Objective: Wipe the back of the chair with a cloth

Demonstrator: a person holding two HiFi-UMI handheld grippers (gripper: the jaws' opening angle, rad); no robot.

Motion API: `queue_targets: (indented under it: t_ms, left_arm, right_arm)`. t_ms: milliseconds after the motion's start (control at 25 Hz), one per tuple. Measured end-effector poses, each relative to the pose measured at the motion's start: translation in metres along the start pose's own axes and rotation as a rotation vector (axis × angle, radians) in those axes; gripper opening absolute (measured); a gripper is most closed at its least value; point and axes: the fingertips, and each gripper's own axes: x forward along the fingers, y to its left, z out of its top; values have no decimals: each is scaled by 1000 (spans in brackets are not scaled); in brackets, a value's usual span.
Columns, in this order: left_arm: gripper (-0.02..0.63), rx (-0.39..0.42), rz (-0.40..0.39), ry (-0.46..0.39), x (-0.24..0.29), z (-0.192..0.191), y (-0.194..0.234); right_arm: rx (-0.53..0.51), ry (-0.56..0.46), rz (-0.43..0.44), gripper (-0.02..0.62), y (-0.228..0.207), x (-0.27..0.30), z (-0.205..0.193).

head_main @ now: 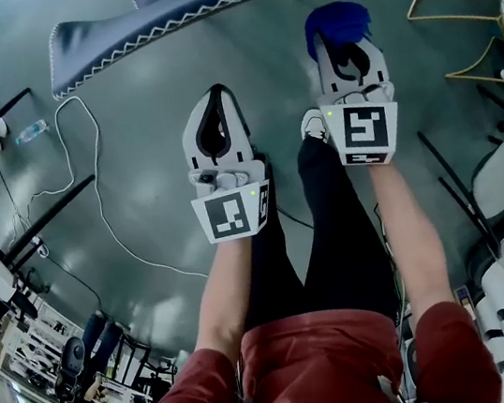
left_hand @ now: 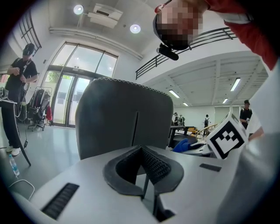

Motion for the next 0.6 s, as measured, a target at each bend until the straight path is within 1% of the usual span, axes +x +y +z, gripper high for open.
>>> queue_targets:
  t_ms: [80,240,400,600]
  left_arm:
    - [14,0,2,-1,1,3,2]
    - [14,-1,28,-9,3,7,2]
    - [14,-8,47,-7,1,2,-2]
    - [14,-21,75,-7,-13,-2,33]
  right_arm:
    - [-19,11,4,61,-2,16,4]
    - [-55,83,14,61,-15,42,7]
    - [-89,96,24,61,-26,58,11]
    - [-84,107,16,61,-4,69,15]
